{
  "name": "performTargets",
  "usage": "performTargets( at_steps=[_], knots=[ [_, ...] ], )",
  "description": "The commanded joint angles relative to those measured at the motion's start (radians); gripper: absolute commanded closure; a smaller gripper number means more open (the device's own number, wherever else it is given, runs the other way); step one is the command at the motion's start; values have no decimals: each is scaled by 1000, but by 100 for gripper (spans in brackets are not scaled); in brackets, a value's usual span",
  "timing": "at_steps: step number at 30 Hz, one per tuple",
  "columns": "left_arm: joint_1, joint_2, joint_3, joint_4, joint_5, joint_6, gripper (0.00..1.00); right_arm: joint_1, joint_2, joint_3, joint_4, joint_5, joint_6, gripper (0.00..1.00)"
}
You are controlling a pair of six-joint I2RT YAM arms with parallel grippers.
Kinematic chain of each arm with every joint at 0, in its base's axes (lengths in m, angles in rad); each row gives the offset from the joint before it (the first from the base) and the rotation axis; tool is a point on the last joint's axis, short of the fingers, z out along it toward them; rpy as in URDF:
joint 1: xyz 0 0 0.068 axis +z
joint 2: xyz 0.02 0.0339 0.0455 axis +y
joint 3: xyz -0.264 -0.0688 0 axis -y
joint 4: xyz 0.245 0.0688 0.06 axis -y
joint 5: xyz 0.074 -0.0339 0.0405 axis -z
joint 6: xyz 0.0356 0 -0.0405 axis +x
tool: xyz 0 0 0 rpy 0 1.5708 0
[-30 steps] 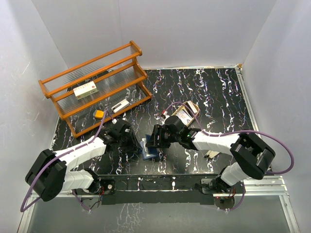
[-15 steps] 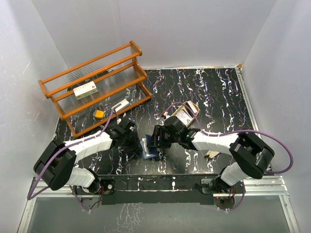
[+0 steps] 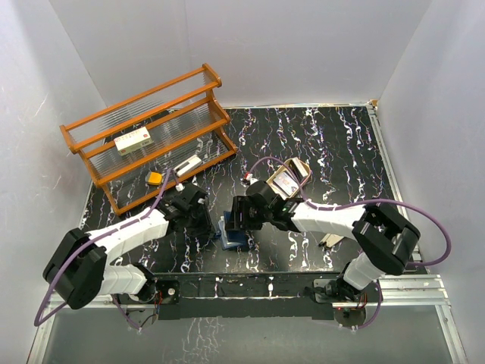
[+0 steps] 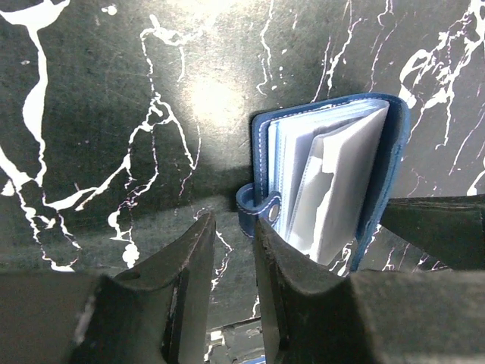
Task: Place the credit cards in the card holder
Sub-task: Close the card holder at the center of the board.
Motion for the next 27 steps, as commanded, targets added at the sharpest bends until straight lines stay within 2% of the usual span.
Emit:
performTargets(
  at_steps=[1, 8, 12, 17, 27],
  knots=[
    [-3, -47, -23, -32, -31, -12, 75, 18, -7, 67, 1, 26, -26, 51],
    [-3, -42, -31, -22, -16, -22, 80, 40, 17, 122, -62, 49, -52, 56],
    [-3, -72, -28, 14, 41, 0, 70, 45, 33, 128, -82, 71, -57, 58],
    [-4, -90, -43, 29, 73, 18, 64, 57, 22, 85, -40, 94, -24, 60],
    [-10, -30, -46, 35, 85, 30, 64, 70, 30, 60, -13, 122, -8, 60]
  ],
)
